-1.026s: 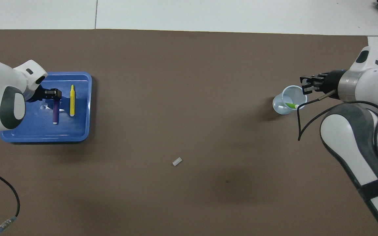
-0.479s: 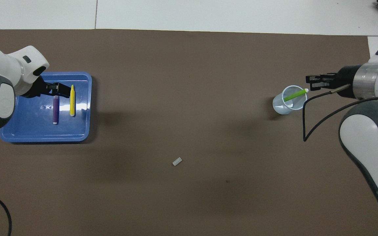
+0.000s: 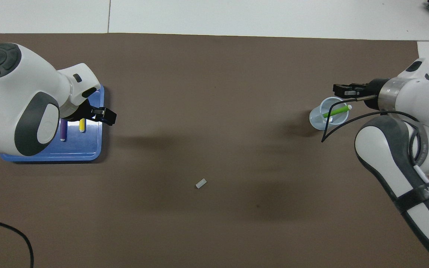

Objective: Right arm passes pens to left for tray arrangement
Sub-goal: 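Grasp the green pen with the right gripper while the left gripper withdraws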

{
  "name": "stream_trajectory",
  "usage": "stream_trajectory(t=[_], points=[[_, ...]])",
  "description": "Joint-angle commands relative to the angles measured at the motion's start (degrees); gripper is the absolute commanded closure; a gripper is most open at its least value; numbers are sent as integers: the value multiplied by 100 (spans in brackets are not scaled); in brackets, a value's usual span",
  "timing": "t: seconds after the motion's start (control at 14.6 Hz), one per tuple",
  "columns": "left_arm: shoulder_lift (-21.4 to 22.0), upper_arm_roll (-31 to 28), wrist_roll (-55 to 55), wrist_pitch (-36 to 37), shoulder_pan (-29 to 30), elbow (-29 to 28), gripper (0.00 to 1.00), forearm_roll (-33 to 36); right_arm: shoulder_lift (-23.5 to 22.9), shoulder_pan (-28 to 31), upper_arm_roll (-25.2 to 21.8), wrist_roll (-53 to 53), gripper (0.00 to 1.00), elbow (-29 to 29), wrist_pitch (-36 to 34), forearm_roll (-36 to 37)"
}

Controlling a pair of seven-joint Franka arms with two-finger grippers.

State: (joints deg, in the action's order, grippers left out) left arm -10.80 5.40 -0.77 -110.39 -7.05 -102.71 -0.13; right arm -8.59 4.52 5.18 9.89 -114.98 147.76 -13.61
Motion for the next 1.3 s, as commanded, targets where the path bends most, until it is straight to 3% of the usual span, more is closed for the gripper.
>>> stream_trajectory(t=[0.0, 0.14, 0.34, 0.55, 0.89, 1.03, 1.09, 1.23], points=[[245, -83, 129, -52, -200, -354, 0, -75, -2, 154, 44, -418, 0, -261, 130, 148], [272, -83, 366, -88, -253, -425, 0, -75, 24, 277, 44, -418, 6, -419, 139, 305], [280, -83, 779, -132, -429, -425, 0, -75, 15, 277, 44, -427, 31, -551, 252, 359], [307, -75, 1026, -114, -709, -478, 0, -75, 50, 277, 44, -418, 44, -728, 332, 359], [324, -66, 1552, -123, -1044, -505, 0, -119, 50, 277, 44, -401, 89, -719, 332, 368], [324, -66, 1878, -132, -1255, -496, 0, -128, 50, 260, 44, -409, 92, -684, 332, 368], [324, -57, 1896, -123, -1273, -487, 0, -137, 42, 242, 44, -409, 100, -675, 341, 368], [324, -48, 1897, -140, -1334, -478, 0, -425, 68, 216, 44, -401, 100, -623, 315, 368]])
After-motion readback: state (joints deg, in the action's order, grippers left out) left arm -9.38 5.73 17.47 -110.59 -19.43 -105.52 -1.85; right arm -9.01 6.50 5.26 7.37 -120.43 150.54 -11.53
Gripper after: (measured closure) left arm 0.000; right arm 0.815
